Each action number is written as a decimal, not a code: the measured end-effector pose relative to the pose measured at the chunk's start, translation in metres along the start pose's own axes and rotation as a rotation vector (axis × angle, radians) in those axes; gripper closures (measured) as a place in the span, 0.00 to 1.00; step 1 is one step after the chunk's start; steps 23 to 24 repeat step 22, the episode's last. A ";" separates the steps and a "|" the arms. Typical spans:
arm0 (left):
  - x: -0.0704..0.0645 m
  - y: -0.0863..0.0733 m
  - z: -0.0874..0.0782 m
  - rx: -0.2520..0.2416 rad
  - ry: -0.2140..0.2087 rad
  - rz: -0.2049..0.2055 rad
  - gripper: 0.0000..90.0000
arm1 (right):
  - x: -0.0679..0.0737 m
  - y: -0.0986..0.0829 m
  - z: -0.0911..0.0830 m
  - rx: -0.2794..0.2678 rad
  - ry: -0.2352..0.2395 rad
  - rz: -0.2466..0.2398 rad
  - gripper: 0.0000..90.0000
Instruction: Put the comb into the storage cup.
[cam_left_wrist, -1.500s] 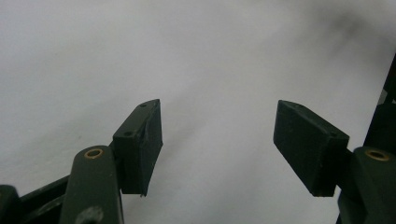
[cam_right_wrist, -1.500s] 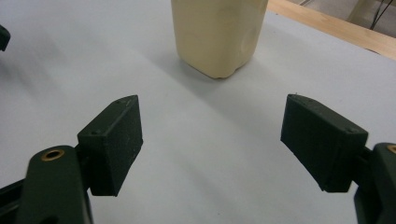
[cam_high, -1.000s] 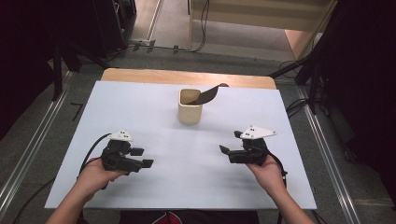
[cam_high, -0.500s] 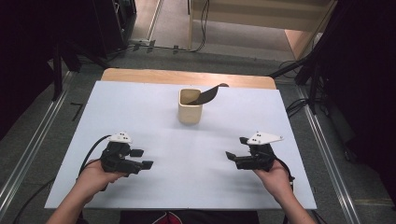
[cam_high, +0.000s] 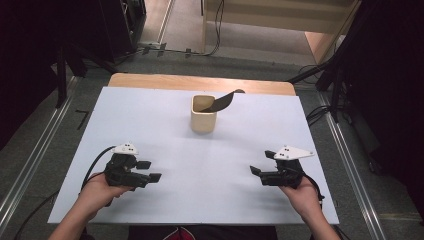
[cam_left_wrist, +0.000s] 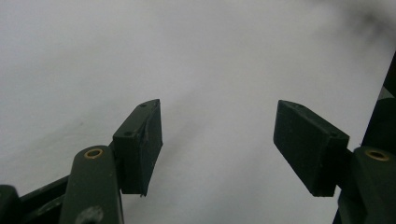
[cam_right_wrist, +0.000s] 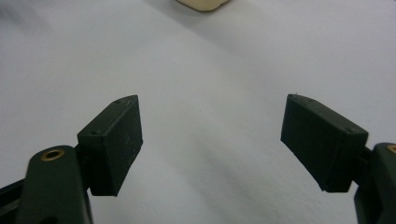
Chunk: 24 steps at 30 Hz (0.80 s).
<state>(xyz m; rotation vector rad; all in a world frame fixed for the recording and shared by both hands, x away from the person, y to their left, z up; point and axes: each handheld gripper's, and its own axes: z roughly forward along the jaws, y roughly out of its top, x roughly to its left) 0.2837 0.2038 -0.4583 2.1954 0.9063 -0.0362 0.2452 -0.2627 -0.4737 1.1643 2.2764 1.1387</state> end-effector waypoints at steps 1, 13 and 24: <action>0.000 0.000 0.000 -0.004 0.001 -0.001 0.37 | -0.001 -0.001 -0.001 0.000 -0.003 -0.002 0.21; 0.001 -0.001 0.000 -0.007 0.008 -0.003 0.37 | -0.002 -0.006 -0.001 0.019 -0.003 0.002 0.21; 0.002 -0.001 0.000 -0.007 0.007 -0.003 0.37 | -0.003 -0.006 0.000 0.015 -0.015 0.001 0.20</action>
